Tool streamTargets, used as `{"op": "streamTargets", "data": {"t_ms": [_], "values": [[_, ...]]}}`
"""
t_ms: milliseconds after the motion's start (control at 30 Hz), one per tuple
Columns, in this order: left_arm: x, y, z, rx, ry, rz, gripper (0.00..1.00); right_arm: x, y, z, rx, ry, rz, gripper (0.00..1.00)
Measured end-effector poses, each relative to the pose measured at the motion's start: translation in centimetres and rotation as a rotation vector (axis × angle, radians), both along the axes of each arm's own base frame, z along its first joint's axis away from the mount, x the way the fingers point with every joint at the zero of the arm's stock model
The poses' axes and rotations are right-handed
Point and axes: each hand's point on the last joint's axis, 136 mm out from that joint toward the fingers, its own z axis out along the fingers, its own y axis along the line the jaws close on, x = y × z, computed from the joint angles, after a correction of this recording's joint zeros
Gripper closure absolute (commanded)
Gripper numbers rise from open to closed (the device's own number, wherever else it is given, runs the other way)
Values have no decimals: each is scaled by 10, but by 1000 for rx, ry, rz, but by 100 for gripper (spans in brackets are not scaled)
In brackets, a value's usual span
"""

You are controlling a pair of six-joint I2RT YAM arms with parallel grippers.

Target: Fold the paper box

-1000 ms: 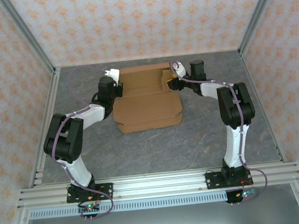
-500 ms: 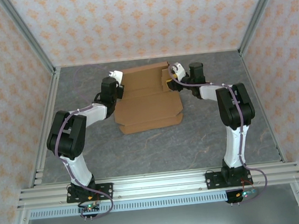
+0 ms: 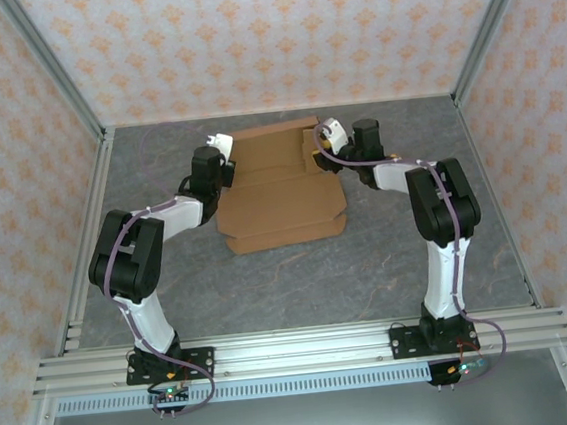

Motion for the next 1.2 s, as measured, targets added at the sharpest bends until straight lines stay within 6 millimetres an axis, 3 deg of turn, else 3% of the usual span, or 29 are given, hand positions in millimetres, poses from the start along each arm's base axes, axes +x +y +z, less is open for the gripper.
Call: {"op": "streamTargets", "data": {"t_ms": [767, 1200], "values": [[-1, 0, -1, 3, 6, 1, 100, 31, -3, 2, -80, -72, -403, 90], [-1, 0, -1, 3, 7, 1, 100, 45, -1, 4, -92, -95, -627, 95]]}}
